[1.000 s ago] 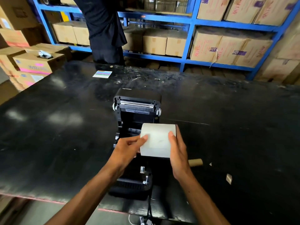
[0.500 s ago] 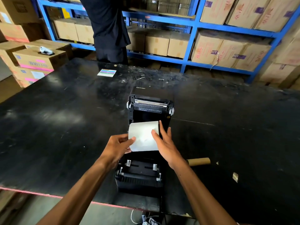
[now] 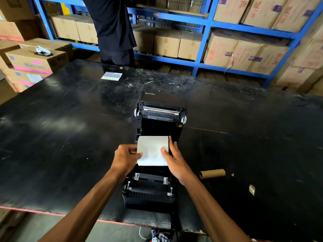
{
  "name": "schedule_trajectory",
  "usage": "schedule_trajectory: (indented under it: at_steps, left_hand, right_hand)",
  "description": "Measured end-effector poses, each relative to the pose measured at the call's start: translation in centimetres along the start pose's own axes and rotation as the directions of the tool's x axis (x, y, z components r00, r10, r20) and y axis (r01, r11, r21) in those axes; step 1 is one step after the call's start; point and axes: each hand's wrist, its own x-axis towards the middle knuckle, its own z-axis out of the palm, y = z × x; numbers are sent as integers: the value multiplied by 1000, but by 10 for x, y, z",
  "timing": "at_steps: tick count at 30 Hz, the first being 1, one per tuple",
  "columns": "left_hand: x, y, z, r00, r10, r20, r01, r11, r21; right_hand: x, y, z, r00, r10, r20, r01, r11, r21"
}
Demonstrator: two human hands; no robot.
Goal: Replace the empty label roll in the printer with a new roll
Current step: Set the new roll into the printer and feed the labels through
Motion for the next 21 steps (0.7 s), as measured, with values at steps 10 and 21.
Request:
schedule_trajectory:
  at_steps: [10, 21]
  left_hand:
    - [-5, -16, 6, 991, 131, -14, -128, 980, 154]
    - [-5, -17, 1, 979, 200, -34, -191, 966, 175]
  right_hand:
    - [-11, 18, 11, 993, -43, -114, 31, 994, -105]
    - [-17, 30, 34, 951, -52, -306, 55, 998, 2]
